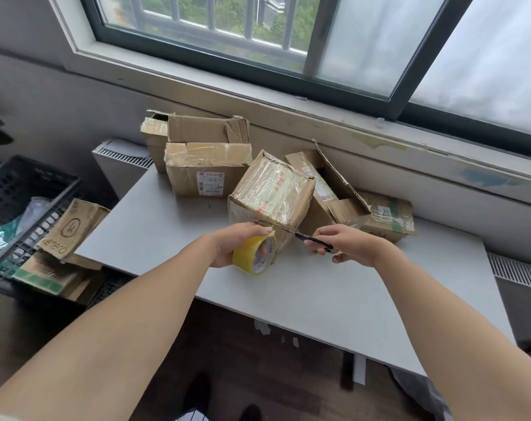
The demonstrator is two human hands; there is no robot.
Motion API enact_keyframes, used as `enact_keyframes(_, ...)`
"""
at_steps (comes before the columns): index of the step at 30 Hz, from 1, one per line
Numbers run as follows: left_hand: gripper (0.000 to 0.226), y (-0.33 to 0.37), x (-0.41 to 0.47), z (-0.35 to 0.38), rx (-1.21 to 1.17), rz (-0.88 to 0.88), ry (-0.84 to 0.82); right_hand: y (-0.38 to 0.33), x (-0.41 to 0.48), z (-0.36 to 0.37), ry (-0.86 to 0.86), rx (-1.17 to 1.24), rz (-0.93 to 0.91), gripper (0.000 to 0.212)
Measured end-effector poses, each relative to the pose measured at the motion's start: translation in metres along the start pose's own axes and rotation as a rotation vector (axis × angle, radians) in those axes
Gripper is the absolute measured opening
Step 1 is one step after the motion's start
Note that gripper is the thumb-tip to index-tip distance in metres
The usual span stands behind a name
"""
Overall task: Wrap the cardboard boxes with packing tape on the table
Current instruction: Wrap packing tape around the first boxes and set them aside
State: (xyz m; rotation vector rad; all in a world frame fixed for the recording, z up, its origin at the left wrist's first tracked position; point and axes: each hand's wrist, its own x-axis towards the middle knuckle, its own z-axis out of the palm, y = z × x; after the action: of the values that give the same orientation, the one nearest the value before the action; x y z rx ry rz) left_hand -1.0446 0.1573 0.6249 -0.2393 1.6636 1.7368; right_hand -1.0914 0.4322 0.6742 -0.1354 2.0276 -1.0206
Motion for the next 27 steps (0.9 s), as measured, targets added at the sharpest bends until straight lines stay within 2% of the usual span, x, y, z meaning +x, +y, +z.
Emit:
enact_keyframes(3, 0.033, -0.002, -0.007, 0.001, -0.055, 0.016, -0.066, 0.002, 0.001, 0.001, 0.0, 0.025, -0.001, 0.023)
enact_keyframes(8, 0.022, -0.001, -0.002, 0.003, -0.008, 0.035, 0.136, 0.002, 0.002, 0.001, -0.007, 0.002, 0.008, 0.025)
enact_keyframes(10, 0.033, 0.003, 0.003, -0.001, 0.053, 0.021, 0.15, 0.001, 0.003, 0.001, 0.009, 0.003, 0.016, 0.026)
enact_keyframes(14, 0.071, -0.004, 0.006, -0.003, 0.338, -0.045, 0.195, -0.001, 0.002, 0.001, 0.016, -0.004, 0.019, 0.024)
enact_keyframes(19, 0.047, -0.018, -0.001, 0.001, 0.081, -0.068, 0.124, 0.0, 0.002, 0.006, 0.027, -0.007, 0.024, 0.03)
enact_keyframes(27, 0.021, -0.01, -0.011, 0.006, 0.051, 0.052, 0.143, 0.002, 0.005, 0.013, 0.037, 0.025, -0.025, 0.023)
